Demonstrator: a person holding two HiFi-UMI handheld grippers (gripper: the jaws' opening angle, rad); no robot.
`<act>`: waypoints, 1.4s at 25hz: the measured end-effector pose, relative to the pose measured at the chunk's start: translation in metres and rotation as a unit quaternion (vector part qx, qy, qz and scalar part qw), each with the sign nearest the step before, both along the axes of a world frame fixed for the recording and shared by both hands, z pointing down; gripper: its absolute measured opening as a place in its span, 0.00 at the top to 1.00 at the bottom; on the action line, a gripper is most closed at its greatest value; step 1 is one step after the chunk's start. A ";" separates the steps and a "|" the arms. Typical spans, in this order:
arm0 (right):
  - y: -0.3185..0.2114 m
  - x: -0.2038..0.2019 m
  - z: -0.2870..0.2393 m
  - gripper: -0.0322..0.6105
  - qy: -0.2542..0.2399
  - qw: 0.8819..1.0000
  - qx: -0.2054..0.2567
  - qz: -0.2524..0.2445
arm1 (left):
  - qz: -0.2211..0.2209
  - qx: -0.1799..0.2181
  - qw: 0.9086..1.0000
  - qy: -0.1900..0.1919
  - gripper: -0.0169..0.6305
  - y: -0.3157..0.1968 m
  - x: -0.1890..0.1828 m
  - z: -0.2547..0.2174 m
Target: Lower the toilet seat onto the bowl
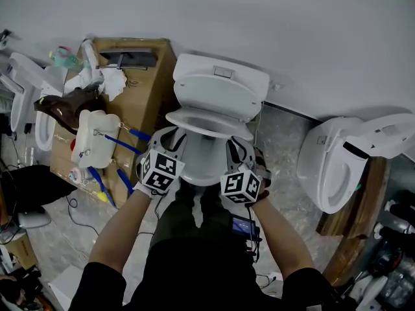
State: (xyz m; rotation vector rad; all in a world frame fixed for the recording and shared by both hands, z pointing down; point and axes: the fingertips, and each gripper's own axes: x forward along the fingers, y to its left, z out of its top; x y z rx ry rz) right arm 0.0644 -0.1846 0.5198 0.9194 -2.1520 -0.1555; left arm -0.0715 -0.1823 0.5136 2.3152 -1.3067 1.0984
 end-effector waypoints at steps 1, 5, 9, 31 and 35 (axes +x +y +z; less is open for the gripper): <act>0.005 0.000 0.002 0.85 0.001 1.000 -0.001 -0.002 | -0.002 -0.002 1.000 0.004 0.80 0.003 0.002 0.001; 0.026 -0.003 0.008 0.85 0.006 1.000 -0.007 -0.006 | 0.017 0.004 1.000 -0.005 0.80 0.017 0.008 0.002; 0.042 -0.005 0.015 0.85 -0.001 1.000 -0.020 -0.001 | 0.092 0.001 0.995 -0.043 0.80 0.033 0.017 0.016; 0.129 -0.014 0.065 0.84 0.004 0.990 -0.063 0.123 | 0.153 -0.021 0.988 0.008 0.80 0.116 0.003 0.069; 0.150 -0.007 0.075 0.84 -0.057 0.978 -0.111 0.165 | 0.163 -0.025 0.986 0.015 0.80 0.130 0.001 0.080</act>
